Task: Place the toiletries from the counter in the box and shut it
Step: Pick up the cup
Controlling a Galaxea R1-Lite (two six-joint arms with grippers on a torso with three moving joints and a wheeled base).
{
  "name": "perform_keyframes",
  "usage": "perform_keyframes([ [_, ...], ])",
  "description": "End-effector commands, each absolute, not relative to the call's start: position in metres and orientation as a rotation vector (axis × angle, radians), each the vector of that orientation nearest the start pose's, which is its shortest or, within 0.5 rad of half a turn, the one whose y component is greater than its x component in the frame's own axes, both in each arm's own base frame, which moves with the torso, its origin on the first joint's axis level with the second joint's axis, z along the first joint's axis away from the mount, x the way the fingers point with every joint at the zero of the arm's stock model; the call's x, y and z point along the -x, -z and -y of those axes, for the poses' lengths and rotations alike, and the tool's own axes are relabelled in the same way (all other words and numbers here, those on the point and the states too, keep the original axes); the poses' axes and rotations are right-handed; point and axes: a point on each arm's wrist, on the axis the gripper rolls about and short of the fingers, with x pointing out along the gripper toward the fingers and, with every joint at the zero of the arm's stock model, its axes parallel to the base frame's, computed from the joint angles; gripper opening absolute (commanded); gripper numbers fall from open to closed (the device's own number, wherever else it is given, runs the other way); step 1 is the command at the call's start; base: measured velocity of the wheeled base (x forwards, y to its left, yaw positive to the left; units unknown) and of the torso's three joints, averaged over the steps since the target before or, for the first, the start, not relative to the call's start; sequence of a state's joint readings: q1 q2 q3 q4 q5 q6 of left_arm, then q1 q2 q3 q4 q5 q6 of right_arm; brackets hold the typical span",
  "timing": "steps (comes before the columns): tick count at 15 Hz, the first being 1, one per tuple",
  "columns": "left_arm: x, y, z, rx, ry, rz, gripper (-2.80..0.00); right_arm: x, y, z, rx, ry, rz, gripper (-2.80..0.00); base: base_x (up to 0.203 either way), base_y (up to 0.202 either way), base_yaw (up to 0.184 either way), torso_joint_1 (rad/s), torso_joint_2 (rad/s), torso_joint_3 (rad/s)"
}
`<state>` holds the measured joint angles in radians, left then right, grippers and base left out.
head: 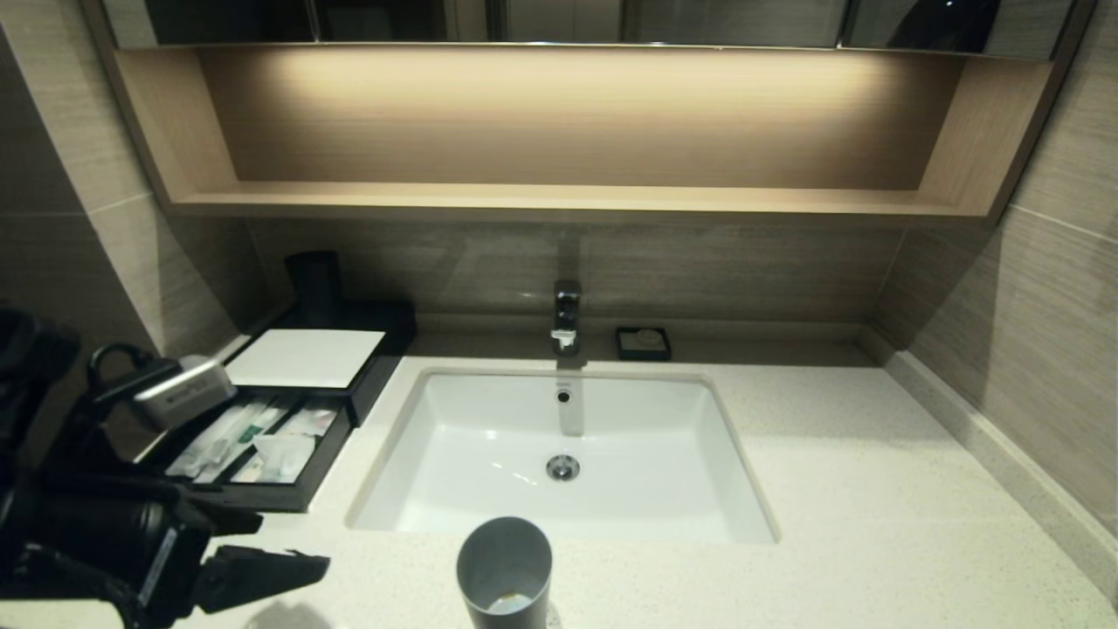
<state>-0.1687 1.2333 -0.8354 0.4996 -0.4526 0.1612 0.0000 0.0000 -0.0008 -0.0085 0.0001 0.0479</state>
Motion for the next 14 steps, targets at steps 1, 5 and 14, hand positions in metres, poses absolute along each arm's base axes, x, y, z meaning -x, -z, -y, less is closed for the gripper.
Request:
perform_keyframes([
  [1,-0.146,-0.198,0.044,-0.065,0.723,-0.847,0.00,0.023,-0.077,0.000,-0.048,-0.002,0.009,-2.80,0.000,0.000,0.000,0.000,0.00,0.000],
  [5,-0.146,-0.178,0.054,-0.126,0.812,-0.765,0.00,0.023,-0.077,0.000,-0.048,-0.002,0.009,-2.80,0.000,0.000,0.000,0.000,0.00,0.000],
  [14,-0.143,-0.165,0.081,-0.175,0.982,-0.759,0.00,0.023,-0.077,0.000,-0.048,-0.001,0.009,-2.80,0.000,0.000,0.000,0.000,0.00,0.000],
])
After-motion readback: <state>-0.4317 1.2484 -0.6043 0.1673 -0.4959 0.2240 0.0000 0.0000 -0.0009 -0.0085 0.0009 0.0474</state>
